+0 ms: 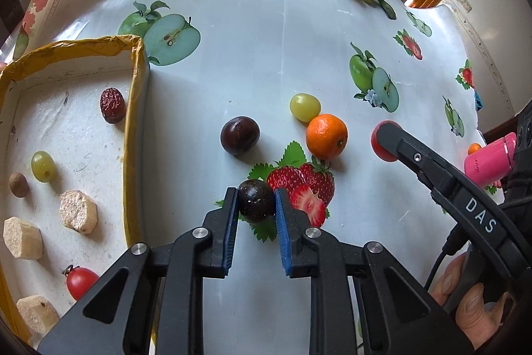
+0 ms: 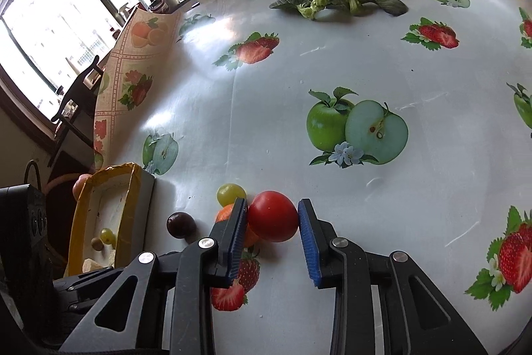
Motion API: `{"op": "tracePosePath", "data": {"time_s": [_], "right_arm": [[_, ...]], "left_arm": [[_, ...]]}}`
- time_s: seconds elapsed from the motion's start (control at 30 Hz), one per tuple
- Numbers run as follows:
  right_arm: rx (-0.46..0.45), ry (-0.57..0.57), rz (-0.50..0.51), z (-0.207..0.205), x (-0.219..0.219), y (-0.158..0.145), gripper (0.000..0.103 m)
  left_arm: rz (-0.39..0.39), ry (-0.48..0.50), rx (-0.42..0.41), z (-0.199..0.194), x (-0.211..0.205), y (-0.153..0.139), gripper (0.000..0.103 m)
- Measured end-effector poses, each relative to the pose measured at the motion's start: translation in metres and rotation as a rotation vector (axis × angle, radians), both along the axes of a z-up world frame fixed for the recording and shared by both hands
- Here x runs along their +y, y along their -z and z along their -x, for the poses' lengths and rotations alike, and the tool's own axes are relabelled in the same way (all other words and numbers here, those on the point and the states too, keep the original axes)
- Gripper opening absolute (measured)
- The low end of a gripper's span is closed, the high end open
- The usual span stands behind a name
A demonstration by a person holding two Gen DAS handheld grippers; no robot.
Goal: Organize fruits
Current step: 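Grasp a dark plum with the left tool while the right tool grasps a red tomato, then carry the plum and tomato over the tray with both tools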
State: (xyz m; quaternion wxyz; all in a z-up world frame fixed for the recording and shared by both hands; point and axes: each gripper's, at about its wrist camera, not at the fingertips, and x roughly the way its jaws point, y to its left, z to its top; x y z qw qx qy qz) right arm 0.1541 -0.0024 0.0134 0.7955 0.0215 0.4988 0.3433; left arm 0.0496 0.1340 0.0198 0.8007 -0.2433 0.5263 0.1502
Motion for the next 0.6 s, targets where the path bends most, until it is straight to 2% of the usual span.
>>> {"op": "tracePosePath", "data": {"time_s": [0.23,0.6], "right_arm": [[-0.002,0.014,-0.035,0.032,-0.034,-0.021,0.032],[-0.03,-0.02,-0.048,0.089,-0.059,-0.049,0.032]], "left_arm": [[-0.02,0.016,-0.015,0.021,-0.019,-0.018,0.019],[-0.058,0.033,-0.036,0.067,-0.037,-0.042,0.019]]}}
